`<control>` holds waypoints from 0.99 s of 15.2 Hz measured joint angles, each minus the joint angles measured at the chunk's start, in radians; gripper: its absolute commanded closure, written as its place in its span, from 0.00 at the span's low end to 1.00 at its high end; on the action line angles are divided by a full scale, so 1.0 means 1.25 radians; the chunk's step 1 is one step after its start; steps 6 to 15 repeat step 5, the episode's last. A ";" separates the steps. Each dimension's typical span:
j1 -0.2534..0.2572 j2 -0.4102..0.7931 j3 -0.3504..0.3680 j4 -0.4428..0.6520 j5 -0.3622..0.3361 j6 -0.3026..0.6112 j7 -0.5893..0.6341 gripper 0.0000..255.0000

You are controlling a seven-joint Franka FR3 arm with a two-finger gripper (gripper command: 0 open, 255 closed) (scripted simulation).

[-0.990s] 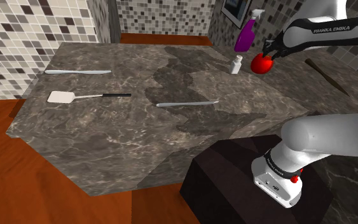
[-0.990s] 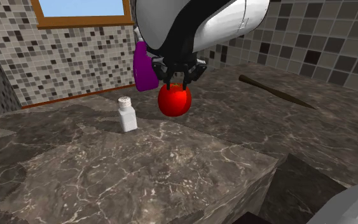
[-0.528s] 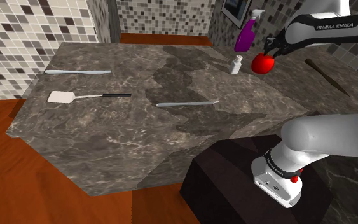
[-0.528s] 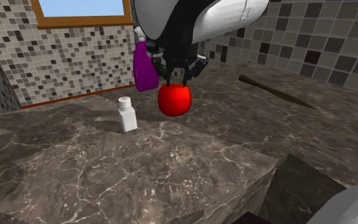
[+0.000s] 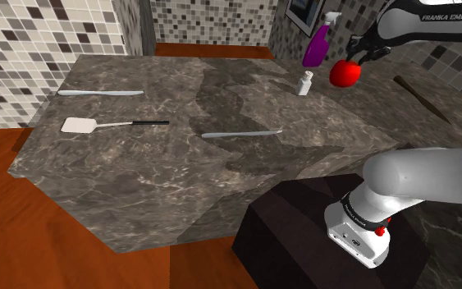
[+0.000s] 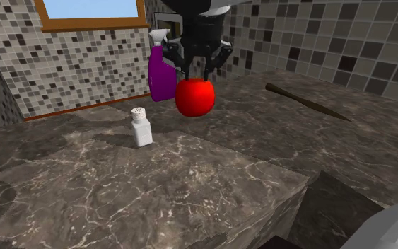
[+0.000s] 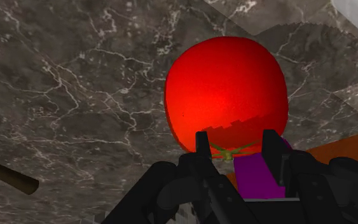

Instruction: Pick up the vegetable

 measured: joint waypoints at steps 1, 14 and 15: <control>0.001 -0.003 0.003 0.008 0.002 -0.011 0.000 1.00; 0.006 -0.003 0.004 0.049 0.009 -0.052 -0.007 1.00; 0.006 -0.003 0.004 0.049 0.009 -0.052 -0.007 1.00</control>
